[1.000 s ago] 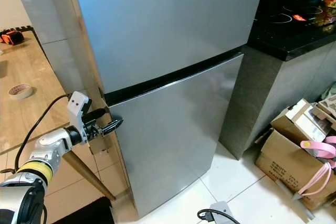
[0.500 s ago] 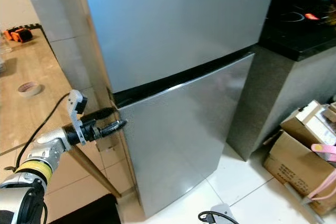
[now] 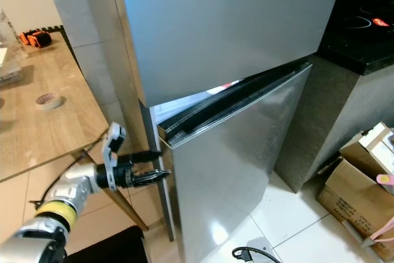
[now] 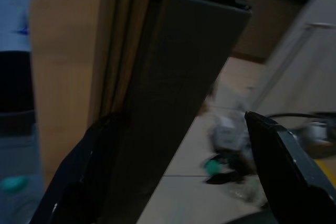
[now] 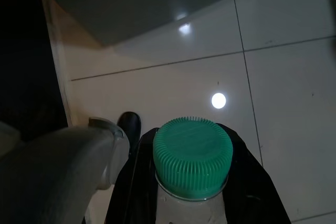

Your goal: Restocking fridge

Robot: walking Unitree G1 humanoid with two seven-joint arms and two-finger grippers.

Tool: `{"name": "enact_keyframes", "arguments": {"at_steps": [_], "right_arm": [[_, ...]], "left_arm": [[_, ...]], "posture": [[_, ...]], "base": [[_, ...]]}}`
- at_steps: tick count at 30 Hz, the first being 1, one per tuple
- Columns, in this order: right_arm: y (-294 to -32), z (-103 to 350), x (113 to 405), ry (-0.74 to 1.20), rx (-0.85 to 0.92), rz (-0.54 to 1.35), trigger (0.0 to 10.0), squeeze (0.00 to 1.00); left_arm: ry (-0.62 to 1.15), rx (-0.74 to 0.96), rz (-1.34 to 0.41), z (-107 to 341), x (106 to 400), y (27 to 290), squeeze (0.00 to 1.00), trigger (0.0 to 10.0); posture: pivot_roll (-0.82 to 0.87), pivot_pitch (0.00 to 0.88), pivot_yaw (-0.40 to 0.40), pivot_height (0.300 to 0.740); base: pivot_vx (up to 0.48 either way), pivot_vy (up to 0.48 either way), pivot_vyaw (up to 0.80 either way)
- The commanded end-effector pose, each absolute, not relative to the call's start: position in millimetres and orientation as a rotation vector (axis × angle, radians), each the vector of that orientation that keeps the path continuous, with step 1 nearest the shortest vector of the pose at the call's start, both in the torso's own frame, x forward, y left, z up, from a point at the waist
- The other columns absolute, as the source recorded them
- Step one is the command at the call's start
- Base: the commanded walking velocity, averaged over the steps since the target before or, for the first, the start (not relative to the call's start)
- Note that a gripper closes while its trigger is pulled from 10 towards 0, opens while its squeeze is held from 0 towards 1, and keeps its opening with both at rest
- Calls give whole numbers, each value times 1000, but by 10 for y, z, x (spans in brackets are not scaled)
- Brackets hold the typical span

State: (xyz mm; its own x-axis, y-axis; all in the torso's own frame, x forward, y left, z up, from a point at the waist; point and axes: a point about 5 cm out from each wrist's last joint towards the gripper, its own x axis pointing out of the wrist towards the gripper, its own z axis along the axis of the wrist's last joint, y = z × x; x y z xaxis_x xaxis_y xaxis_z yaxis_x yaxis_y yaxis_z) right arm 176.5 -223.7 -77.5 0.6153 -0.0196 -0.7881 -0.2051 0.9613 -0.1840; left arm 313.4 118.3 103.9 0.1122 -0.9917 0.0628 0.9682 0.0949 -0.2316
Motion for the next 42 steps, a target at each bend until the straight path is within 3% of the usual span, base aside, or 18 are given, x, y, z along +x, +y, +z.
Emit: {"name": "enact_keyframes", "arguments": {"at_steps": [1, 8, 13, 15, 16, 19, 25, 27, 28, 33, 42], "right_arm": [[-2233, -785, 1748, 909, -263, 100, 10000, 0], [-2226, -800, 1721, 918, -264, 105, 10000, 0], [-2226, -815, 1688, 930, -269, 111, 10000, 0], [-2220, -820, 1680, 933, -267, 111, 10000, 0], [-2219, -822, 1677, 934, -265, 111, 10000, 0], [-2209, -830, 1664, 937, -263, 112, 10000, 0], [-2201, -834, 1658, 939, -262, 114, 10000, 0], [-2198, -840, 1651, 946, -264, 116, 10000, 0], [-2198, -840, 1651, 946, -264, 116, 10000, 0], [-2220, -862, 1597, 973, -271, 112, 10000, 0], [-2241, -900, 1507, 1015, -282, 110, 10000, 0]], "left_arm": [[96, -259, -1594, 1072, 3036, 915, 0, 10000], [70, -332, -1663, 1106, 2889, 782, 0, 10000], [125, -273, -1562, 962, 2902, 925, 0, 10000], [209, -252, -1271, 748, 3014, 1336, 0, 10000], [235, -256, -1213, 689, 3008, 1428, 0, 10000], [313, -246, -1098, 516, 2932, 1613, 0, 10000], [367, -239, -1032, 409, 2865, 1701, 0, 10000], [505, -275, -814, 42, 2620, 1894, 0, 10000], [505, -275, -814, 42, 2620, 1894, 0, 10000], [723, -268, -407, -430, 2211, 2128, 0, 10000], [886, -362, -45, -764, 1673, 2320, 0, 10000]], "posture": [[-136, 5, 55, 740], [-133, 0, 51, 740], [-128, 0, 49, 740], [-129, 0, 51, 740], [-129, 0, 51, 740], [-129, 0, 56, 740], [-126, 0, 56, 740], [-123, 0, 53, 740], [-123, 0, 53, 740], [-119, 0, 47, 740], [-116, 0, 42, 740]], "base": [[0, 0, 0], [0, 0, 0], [0, 0, 0], [0, 0, 0], [0, 0, 0], [0, 0, 0], [0, 0, 0], [0, 0, 0], [0, 0, 0], [0, 0, 0], [0, 0, 0]]}}
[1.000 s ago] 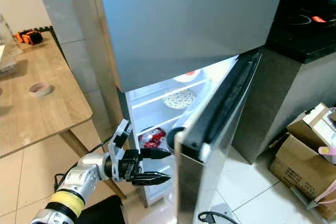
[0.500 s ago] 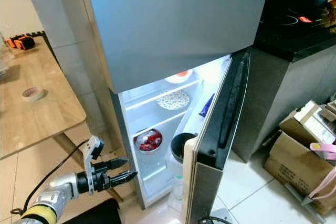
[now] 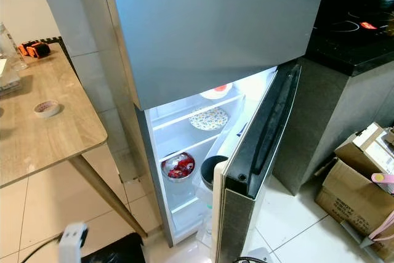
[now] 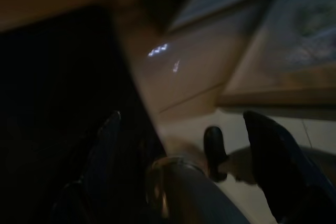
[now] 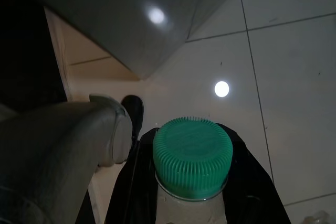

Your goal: Restocking fridge

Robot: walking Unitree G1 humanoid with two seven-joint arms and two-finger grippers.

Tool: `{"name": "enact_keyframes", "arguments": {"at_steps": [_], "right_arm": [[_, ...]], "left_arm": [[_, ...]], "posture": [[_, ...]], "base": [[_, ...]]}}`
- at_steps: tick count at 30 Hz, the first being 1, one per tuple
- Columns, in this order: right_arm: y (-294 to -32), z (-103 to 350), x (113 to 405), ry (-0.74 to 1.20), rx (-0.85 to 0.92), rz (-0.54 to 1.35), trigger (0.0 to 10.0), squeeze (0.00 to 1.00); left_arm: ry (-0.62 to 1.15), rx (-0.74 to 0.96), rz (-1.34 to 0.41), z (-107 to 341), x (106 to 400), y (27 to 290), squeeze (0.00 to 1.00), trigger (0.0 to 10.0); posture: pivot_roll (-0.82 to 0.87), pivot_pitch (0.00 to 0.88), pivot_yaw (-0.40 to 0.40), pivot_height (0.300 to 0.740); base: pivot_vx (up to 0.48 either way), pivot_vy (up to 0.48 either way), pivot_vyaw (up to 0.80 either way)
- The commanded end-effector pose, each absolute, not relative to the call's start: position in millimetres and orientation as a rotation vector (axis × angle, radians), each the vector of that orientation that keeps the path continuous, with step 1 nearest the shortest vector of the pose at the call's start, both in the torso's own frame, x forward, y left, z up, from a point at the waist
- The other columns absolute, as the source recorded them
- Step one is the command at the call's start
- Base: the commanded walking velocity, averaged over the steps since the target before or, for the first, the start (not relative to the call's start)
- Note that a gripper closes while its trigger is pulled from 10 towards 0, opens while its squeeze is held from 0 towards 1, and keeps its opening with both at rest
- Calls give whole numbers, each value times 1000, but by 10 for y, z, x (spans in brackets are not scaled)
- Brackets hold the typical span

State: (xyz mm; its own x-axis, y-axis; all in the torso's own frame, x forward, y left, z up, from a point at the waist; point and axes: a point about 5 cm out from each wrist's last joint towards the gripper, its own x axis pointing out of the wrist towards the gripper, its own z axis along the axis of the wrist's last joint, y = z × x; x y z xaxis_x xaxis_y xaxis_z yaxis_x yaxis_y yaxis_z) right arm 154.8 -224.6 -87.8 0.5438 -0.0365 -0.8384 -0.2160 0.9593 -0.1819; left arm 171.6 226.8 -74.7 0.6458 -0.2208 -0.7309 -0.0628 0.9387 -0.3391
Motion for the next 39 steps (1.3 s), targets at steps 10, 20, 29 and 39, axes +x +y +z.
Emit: {"name": "enact_keyframes", "arguments": {"at_steps": [10, 20, 29, 39], "right_arm": [[-2254, -909, 1485, 1037, -286, 107, 10000, 0], [-2249, -903, 1509, 1035, -292, 107, 10000, 0], [-2252, -911, 1488, 1043, -297, 110, 10000, 0], [-2249, -914, 1482, 1046, -298, 112, 10000, 0]], "left_arm": [[956, -480, 160, -974, 1298, 2159, 0, 10000], [948, -479, 145, -970, 1367, 2066, 0, 10000], [938, -497, 182, -975, 1349, 2078, 0, 10000], [943, -473, 160, -976, 1322, 2104, 0, 10000]], "posture": [[-107, 0, 32, 740], [-110, 0, 33, 740], [-113, 0, 29, 740], [-113, 0, 29, 740]], "base": [[-361, 0, 0], [-469, 0, 0], [-320, 0, 0], [0, -139, 0]]}}
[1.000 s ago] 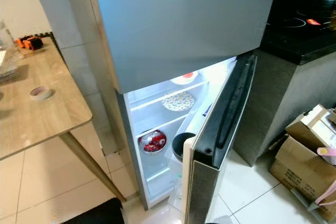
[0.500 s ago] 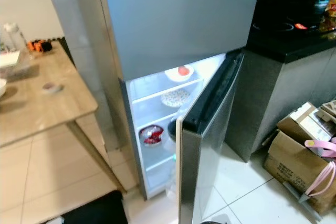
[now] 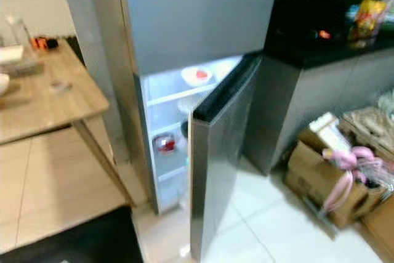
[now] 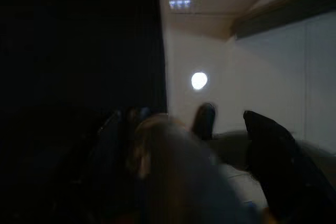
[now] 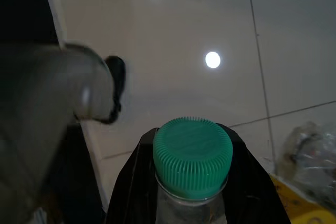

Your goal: Restocking fridge

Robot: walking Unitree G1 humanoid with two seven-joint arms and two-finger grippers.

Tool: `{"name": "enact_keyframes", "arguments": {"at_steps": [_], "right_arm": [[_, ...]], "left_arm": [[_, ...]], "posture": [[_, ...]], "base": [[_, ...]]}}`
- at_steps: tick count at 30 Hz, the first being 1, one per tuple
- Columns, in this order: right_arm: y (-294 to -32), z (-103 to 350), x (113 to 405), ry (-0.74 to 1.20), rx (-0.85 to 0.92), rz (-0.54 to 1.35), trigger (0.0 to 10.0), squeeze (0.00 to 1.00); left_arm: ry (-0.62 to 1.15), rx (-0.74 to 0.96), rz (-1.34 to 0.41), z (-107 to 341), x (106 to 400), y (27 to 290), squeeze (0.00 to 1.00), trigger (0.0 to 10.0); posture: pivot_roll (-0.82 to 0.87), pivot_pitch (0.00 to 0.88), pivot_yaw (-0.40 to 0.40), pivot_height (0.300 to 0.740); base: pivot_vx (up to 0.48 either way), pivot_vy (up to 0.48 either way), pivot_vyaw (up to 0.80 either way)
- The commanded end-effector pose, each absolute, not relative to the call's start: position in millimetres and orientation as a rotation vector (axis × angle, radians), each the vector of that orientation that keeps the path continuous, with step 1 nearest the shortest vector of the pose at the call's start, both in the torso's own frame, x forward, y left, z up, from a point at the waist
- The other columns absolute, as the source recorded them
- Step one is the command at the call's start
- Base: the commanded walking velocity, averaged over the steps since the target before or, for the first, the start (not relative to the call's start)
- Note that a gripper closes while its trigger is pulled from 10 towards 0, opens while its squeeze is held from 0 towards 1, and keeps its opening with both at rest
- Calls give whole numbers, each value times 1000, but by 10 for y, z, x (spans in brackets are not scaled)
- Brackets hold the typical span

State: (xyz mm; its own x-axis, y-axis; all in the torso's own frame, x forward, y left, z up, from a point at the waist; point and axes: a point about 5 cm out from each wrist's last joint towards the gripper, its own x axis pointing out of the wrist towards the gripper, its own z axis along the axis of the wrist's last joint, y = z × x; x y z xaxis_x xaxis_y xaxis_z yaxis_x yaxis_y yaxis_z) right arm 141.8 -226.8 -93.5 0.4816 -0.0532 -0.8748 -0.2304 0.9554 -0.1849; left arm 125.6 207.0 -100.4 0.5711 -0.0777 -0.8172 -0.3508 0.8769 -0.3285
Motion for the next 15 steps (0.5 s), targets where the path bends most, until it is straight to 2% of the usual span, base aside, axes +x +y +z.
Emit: {"name": "enact_keyframes", "arguments": {"at_steps": [1, 4, 13, 15], "right_arm": [[-2249, -914, 1483, 1046, -298, 112, 10000, 0], [-2249, -914, 1482, 1046, -298, 112, 10000, 0], [-2246, -916, 1479, 1048, -296, 113, 10000, 0], [-2247, -917, 1477, 1048, -295, 112, 10000, 0]], "left_arm": [[943, -473, 160, -976, 1321, 2104, 0, 10000], [940, -477, 167, -973, 1329, 2111, 0, 10000], [869, -475, 196, -902, 1495, 2159, 0, 10000], [776, -491, 178, -798, 1709, 2176, 0, 10000]], "posture": [[-113, 0, 29, 740], [-113, 0, 29, 740], [-113, 0, 29, 740], [-117, 0, 27, 740]], "base": [[0, -465, 0], [0, -467, 0], [0, 0, 0], [0, 0, 0]]}}
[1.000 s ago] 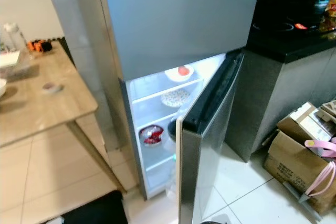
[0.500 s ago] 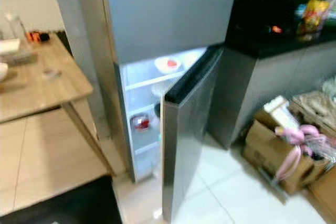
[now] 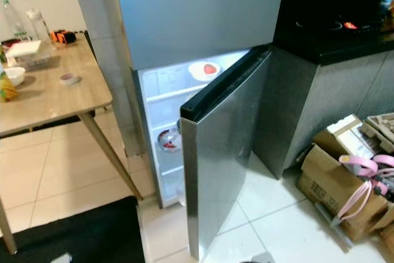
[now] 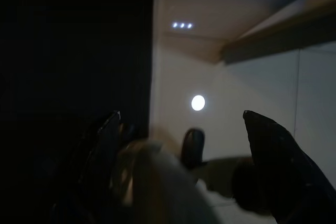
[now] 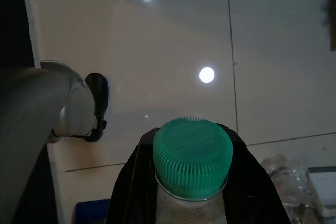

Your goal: Restocking fridge

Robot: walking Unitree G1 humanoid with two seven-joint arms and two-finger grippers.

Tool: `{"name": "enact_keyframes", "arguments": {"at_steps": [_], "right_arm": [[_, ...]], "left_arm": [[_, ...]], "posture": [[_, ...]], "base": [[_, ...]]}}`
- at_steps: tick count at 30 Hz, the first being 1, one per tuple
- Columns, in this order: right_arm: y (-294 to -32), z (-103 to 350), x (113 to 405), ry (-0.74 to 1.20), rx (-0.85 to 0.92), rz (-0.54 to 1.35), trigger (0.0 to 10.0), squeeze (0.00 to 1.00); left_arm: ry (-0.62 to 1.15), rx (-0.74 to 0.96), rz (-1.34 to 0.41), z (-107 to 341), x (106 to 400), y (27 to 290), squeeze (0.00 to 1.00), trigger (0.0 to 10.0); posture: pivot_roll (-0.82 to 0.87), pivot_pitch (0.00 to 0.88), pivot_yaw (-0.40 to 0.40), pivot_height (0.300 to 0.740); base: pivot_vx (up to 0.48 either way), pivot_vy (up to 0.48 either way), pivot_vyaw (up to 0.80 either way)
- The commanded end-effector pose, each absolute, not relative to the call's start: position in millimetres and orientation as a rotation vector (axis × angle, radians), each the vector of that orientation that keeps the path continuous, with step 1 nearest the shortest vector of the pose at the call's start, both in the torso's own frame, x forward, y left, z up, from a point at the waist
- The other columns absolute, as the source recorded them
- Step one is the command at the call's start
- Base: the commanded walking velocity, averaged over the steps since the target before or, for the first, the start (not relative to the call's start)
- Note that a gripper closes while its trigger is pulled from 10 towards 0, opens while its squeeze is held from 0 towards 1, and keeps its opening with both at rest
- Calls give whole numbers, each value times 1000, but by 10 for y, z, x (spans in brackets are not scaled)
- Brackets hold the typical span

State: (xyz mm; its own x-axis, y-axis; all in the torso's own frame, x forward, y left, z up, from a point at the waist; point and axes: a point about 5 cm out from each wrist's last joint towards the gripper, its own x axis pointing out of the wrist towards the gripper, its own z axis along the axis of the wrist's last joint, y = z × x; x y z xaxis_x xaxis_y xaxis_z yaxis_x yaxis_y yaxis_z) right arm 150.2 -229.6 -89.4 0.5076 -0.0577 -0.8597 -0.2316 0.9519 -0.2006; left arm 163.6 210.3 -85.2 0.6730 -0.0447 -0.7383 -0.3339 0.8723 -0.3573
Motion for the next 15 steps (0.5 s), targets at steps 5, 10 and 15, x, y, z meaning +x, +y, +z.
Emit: {"name": "enact_keyframes", "arguments": {"at_steps": [5, 10, 15], "right_arm": [[-2247, -919, 1470, 1050, -293, 112, 10000, 0], [-2243, -923, 1460, 1050, -289, 109, 10000, 0], [-2237, -931, 1442, 1052, -284, 106, 10000, 0]], "left_arm": [[598, -508, 117, -525, 2164, 2217, 0, 10000], [374, -510, 44, -74, 2709, 2278, 0, 10000], [175, -537, -37, 350, 3083, 2275, 0, 10000]], "posture": [[-115, 0, 27, 740], [-121, 0, 33, 740], [-127, 0, 37, 740]], "base": [[0, 0, 0], [0, 0, 0], [0, 0, 0]]}}
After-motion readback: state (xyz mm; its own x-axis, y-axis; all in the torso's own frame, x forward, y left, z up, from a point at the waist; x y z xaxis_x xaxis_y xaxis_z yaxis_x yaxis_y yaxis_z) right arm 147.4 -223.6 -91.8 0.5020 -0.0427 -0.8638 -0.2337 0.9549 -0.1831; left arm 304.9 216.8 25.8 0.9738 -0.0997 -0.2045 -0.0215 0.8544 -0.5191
